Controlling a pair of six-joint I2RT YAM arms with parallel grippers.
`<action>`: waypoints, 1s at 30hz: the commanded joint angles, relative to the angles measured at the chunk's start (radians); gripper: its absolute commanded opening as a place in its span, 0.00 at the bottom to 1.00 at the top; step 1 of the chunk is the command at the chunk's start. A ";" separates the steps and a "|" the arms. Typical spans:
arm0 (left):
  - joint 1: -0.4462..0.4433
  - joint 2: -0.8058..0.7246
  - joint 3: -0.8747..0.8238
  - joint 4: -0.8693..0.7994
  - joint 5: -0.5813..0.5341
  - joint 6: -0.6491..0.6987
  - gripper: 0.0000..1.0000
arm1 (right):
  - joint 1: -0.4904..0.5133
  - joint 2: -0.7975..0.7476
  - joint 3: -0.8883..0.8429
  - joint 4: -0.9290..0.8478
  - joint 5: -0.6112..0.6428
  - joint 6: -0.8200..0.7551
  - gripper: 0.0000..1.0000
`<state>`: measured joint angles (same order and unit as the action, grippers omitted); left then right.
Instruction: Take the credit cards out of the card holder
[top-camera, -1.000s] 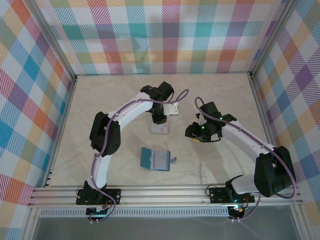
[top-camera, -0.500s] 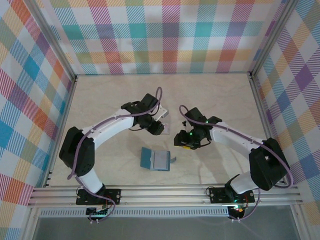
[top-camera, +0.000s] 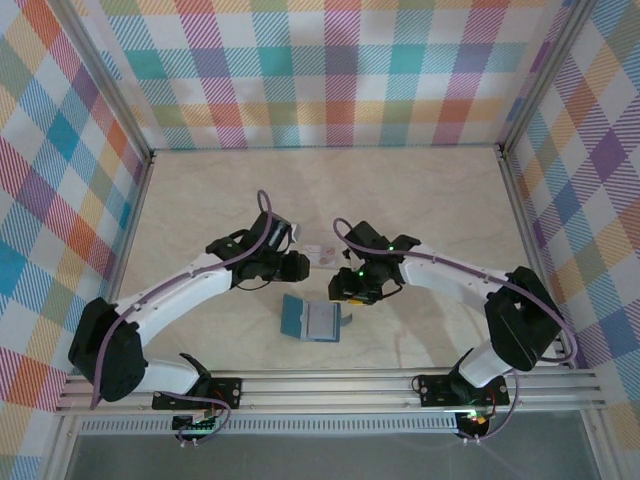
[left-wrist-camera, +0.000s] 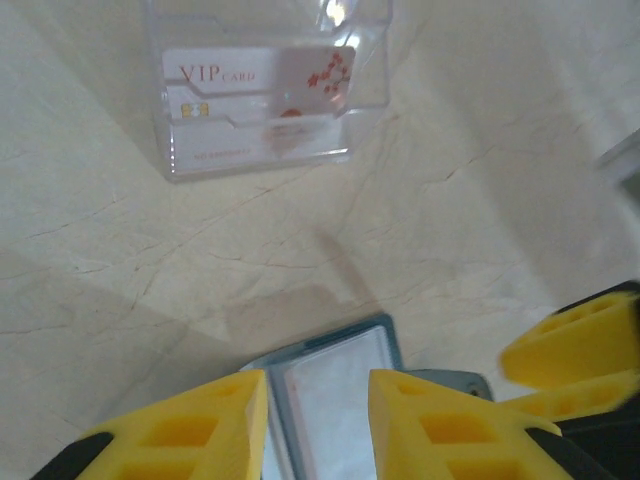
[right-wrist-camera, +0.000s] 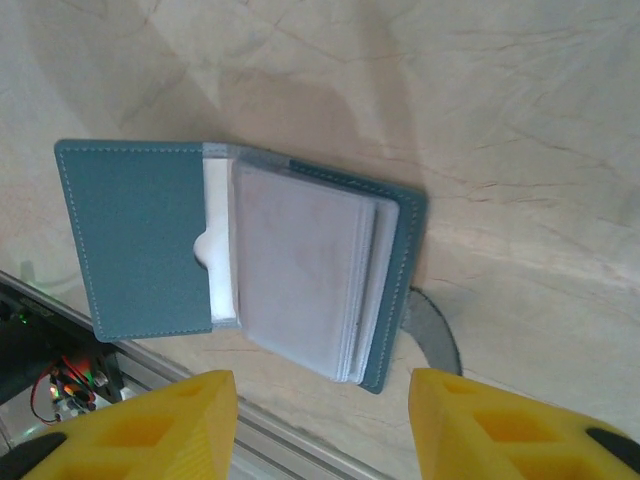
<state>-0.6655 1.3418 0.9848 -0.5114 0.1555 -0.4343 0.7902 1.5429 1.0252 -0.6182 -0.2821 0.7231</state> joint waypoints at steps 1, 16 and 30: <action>-0.008 -0.014 -0.019 0.012 0.015 -0.102 0.33 | 0.035 0.034 0.029 0.003 -0.013 0.025 0.50; -0.064 -0.059 -0.142 0.077 0.025 -0.210 0.34 | 0.069 0.051 -0.069 -0.011 0.034 0.047 0.50; -0.138 0.004 -0.170 0.138 0.017 -0.292 0.30 | 0.069 0.071 -0.118 -0.003 0.107 0.049 0.41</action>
<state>-0.7799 1.3296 0.8223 -0.4034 0.1745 -0.6937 0.8524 1.5944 0.9199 -0.6140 -0.2001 0.7586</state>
